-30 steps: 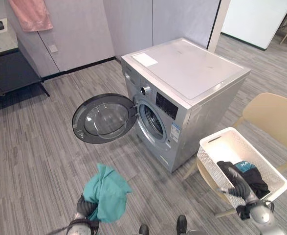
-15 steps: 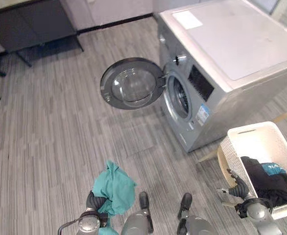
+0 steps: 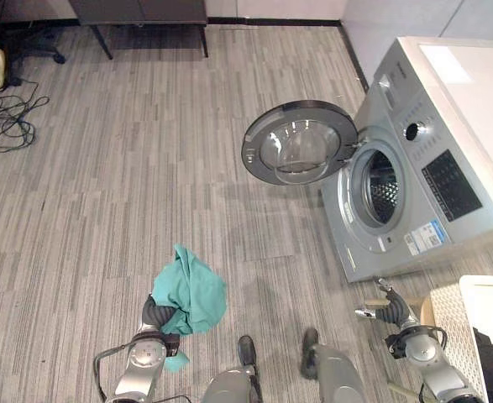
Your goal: Grab the laundry basket,head to the washer,open it,put in the laundry and shut it.
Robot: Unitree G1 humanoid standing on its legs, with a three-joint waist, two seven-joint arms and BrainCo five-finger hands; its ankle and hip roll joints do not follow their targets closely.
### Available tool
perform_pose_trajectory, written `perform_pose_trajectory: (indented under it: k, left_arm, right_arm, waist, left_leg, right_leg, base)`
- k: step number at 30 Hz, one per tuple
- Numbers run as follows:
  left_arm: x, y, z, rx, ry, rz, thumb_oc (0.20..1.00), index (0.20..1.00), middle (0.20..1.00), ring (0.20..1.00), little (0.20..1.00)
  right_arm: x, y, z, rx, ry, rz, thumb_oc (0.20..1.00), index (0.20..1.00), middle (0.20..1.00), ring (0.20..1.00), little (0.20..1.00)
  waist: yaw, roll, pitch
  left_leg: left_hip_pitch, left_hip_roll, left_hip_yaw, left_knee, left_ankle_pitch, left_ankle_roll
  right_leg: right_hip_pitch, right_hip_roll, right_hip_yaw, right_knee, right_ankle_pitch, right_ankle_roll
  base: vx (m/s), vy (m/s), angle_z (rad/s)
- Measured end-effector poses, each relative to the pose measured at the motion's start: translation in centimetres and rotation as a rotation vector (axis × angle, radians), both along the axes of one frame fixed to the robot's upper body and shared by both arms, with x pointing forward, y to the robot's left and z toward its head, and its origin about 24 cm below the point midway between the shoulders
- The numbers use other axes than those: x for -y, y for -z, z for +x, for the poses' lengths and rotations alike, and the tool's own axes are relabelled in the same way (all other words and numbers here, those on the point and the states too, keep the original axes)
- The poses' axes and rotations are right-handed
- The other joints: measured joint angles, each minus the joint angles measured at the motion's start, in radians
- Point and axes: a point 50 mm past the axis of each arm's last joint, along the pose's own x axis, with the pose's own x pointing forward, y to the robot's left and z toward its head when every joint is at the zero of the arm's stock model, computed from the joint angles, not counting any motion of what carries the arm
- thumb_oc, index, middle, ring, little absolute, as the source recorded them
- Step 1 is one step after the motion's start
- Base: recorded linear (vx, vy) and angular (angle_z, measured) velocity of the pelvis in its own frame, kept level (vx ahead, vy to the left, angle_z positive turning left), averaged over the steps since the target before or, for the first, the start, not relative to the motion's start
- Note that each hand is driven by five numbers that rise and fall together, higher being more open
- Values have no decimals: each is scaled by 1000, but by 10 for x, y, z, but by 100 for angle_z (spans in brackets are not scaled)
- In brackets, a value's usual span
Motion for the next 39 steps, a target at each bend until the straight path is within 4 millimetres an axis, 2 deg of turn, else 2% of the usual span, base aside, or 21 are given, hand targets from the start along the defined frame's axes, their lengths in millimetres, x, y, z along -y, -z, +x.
perform_pose_trajectory:
  k: [2, 6, 8, 9, 11, 12, 14, 16, 18, 20, 23, 25, 26, 27, 29, 31, 32, 34, 36, 37, 39]
  left_arm:
    - [4, 2, 0, -7, 14, -4, 200, 200, 200, 200, 200]
    - [10, 8, -7, -35, 30, -15, 200, 200, 200, 200, 200]
    - [10, 11, -13, -51, 31, -16, 200, 200, 200, 200, 200]
    - [12, 11, -16, -54, 41, -20, 200, 200, 200, 200, 200]
    - [17, 12, -13, -59, 76, -27, 200, 200, 200, 200, 200]
    - [20, 11, -12, -58, 94, -32, 200, 200, 200, 200, 200]
    - [24, 11, -11, -53, 108, -46, 200, 200, 200, 200, 200]
    - [28, 14, -15, -61, 116, -61, 200, 200, 200, 200, 200]
    - [31, 10, -6, -40, 132, -60, 200, 200, 200, 200, 200]
    - [36, 5, 4, -20, 162, -54, 200, 200, 200, 200, 200]
    - [40, 6, 3, -27, 190, -58, 200, 200, 200, 200, 200]
    - [42, 5, 6, -26, 215, -47, 200, 200, 200, 200, 200]
    - [42, 4, 9, -24, 222, -43, 200, 200, 200, 200, 200]
    - [46, 6, 7, -36, 237, -47, 200, 200, 200, 200, 200]
    - [51, 9, 4, -53, 262, -52, 200, 200, 200, 200, 200]
    - [56, 10, 3, -57, 284, -55, 200, 200, 200, 200, 200]
    - [55, 7, 6, -42, 292, -45, 200, 200, 200, 200, 200]
    - [50, 3, 8, -37, 302, -17, 200, 200, 200, 200, 200]
    - [46, -3, 16, -14, 314, 18, 200, 200, 200, 200, 200]
    - [38, -14, 26, 22, 308, 56, 200, 200, 200, 200, 200]
    - [26, -20, 29, 32, 285, 95, 200, 200, 200, 200, 200]
  right_arm:
    - [0, 0, 0, 0, -2, 0, 1000, 1000, 1000, 1000, 1000]
    - [0, 6, -8, -33, 5, 0, 1000, 1000, 1000, 1000, 1000]
    - [1, 8, -10, -44, 10, 0, 1000, 1000, 1000, 1000, 1000]
    - [1, 7, -8, -39, 9, -2, 1000, 1000, 1000, 1000, 1000]
    - [2, 9, -8, -53, 9, -4, 1000, 1000, 1000, 1000, 1000]
    - [4, 13, -13, -74, 15, -5, 1000, 1000, 1000, 1000, 1000]
    - [5, 9, -9, -58, 13, -9, 1000, 1000, 1000, 1000, 1000]
    - [5, 0, 2, -3, -9, -15, 1000, 1000, 1000, 1000, 1000]
    - [7, 1, 2, -16, 0, -21, 1000, 1000, 1000, 1000, 1000]
    - [5, 1, 2, -15, -4, -16, 1000, 1000, 1000, 1000, 1000]
    - [7, 3, -1, -21, 2, -24, 1000, 1000, 1000, 1000, 1000]
    - [6, 10, -5, -55, 3, -28, 1000, 1000, 1000, 1000, 1000]
    - [5, 14, -4, -77, 0, -29, 1000, 1000, 1000, 1000, 1000]
    - [7, 16, -3, -87, 6, -35, 1000, 1000, 1000, 1000, 1000]
    - [12, 16, -7, -85, 29, -36, 1000, 1000, 1000, 1000, 1000]
    - [17, 19, -15, -107, 37, -48, 1000, 1000, 1000, 1000, 1000]
    - [17, 19, -16, -110, 32, -50, 1000, 1000, 1000, 1000, 1000]
    - [14, 14, -11, -83, 22, -45, 1000, 1000, 1000, 1000, 1000]
    - [10, 12, -10, -67, 15, -37, 1000, 1000, 1000, 1000, 1000]
    - [2, 14, -7, -69, 11, -13, 1000, 1000, 1000, 1000, 1000]
    - [-9, 10, 2, -37, -6, 12, 1000, 1000, 1000, 1000, 1000]
  waist:
    - [-12, -1, 5]
    - [-7, -12, 10]
    - [-8, -6, 9]
    - [-8, 18, 7]
    - [-19, 19, 5]
    - [-24, 8, -3]
    - [-24, -1, -14]
    - [-12, 17, -41]
    - [-14, 8, -37]
    - [-5, -20, -24]
    - [-19, -23, -26]
    - [-30, -24, -27]
    - [-13, -29, -25]
    - [5, -23, -20]
    - [-15, 17, -21]
    - [-13, 47, -34]
    - [-4, 43, -29]
    - [-8, 29, -25]
    - [-25, 11, -16]
    - [-8, -18, 0]
    - [-10, -34, 6]
  left_leg:
    - [14, -10, -15, -4, 0, -9]
    - [103, -35, -99, -19, -64, -40]
    - [143, -20, -117, -11, -87, -68]
    - [166, 23, -139, -10, -114, -94]
    - [168, 47, -143, 71, -116, -129]
    - [163, 49, -134, 118, -110, -143]
    - [131, 63, -123, 281, -102, -159]
    - [-9, 94, -91, 502, -156, -202]
    - [-93, 90, -79, 529, -179, -186]
    - [-156, 65, -93, 379, -178, -174]
    - [-208, 71, -113, 276, -51, -167]
    - [-249, 48, -236, 215, -26, -200]
    - [-244, 38, -292, 144, -13, -195]
    - [-245, 36, -343, 73, 36, -184]
    - [-239, 59, -324, 75, 76, -170]
    - [-189, 87, -296, 69, 67, -170]
    - [-168, 90, -198, 52, 105, -154]
    - [-162, 69, -95, 59, 106, -109]
    - [-158, 36, -49, 68, 95, -92]
    - [-134, 40, 69, 58, 80, -80]
    - [-113, 42, 128, 57, 53, -79]
  right_leg:
    - [-29, 14, -12, -73, 15, 2]
    - [-34, -23, -132, -224, 40, 7]
    - [4, -29, -180, -220, 130, -19]
    - [25, 4, -182, -193, 161, -36]
    - [71, 34, -163, -192, 163, -53]
    - [101, 37, -163, -208, 192, -78]
    - [162, 63, -153, -229, 166, -148]
    - [207, 99, -99, -275, 176, -227]
    - [227, 111, -58, -297, 160, -263]
    - [273, 114, 4, -329, 162, -252]
    - [319, 122, 16, -350, 162, -240]
    - [353, 135, 82, -382, 152, -216]
    - [352, 138, 125, -382, 152, -214]
    - [356, 143, 183, -382, 155, -195]
    - [384, 154, 215, -381, 136, -180]
    - [375, 162, 267, -338, 88, -159]
    - [303, 143, 310, -216, 21, -132]
    - [234, 86, 297, -101, -29, -92]
    - [203, 42, 269, -61, -43, -66]
    - [162, 14, 236, -13, -47, -52]
    - [151, 3, 187, -24, -29, -22]
  base:
    - [299, -46, 70]
    - [304, -74, 56]
    - [316, -155, 36]
    - [284, -157, 39]
    - [208, -124, 55]
    - [221, -114, 45]
    - [131, -50, -5]
    - [202, -18, -76]
    - [213, 44, -49]
    - [148, 61, -80]
    - [203, 133, -79]
    - [233, 209, -51]
    - [224, 243, -139]
    - [225, 270, -149]
    - [186, 295, -99]
    - [110, 305, -100]
    - [50, 223, -147]
    - [23, 179, -131]
    - [42, 168, -103]
    - [66, 140, -164]
    - [85, 124, -142]
